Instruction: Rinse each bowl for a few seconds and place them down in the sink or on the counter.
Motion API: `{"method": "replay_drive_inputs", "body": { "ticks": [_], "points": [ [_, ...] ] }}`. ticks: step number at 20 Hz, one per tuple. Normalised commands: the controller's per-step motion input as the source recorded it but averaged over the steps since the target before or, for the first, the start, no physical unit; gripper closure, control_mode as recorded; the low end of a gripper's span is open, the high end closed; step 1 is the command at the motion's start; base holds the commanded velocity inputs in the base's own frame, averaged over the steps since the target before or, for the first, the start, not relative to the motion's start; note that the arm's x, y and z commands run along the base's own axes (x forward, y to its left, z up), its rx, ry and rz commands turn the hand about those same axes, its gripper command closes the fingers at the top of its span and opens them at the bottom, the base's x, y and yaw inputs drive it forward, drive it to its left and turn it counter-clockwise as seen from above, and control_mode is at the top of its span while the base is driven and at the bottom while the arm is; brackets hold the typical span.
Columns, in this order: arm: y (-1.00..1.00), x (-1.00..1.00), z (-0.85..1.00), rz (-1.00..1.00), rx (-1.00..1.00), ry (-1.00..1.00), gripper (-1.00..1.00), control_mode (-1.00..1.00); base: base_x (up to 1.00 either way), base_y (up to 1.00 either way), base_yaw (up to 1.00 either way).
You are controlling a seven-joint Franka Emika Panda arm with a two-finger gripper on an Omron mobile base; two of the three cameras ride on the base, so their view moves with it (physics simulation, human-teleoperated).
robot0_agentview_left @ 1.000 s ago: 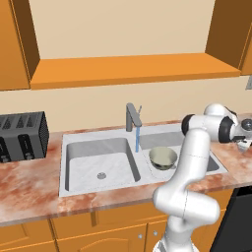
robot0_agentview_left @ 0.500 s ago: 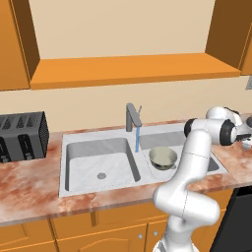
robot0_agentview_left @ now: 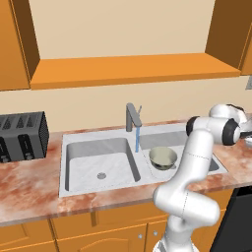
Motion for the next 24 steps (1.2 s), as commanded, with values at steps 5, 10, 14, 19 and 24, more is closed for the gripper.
{"method": "replay_drive_inputs", "body": {
  "ticks": [5, 10, 14, 19, 24],
  "points": [
    [0.58, -0.55, 0.26, 0.09, -0.21, -0.24, 1.00, -1.00, 0.00, 0.00, 0.00],
    [0.52, -0.55, 0.39, 0.16, -0.12, -0.11, 1.00, -1.00, 0.00, 0.00, 0.00],
    [0.37, -0.66, 0.31, 0.20, -0.07, -0.03, 1.00, -1.00, 0.00, 0.00, 0.00],
    [0.36, -0.64, 0.32, 0.25, -0.05, 0.00, 1.00, -1.00, 0.00, 0.00, 0.00],
    [0.19, -0.57, 0.59, 0.29, -0.03, 0.06, 1.00, -1.00, 0.00, 0.00, 0.00]
  ]
}}
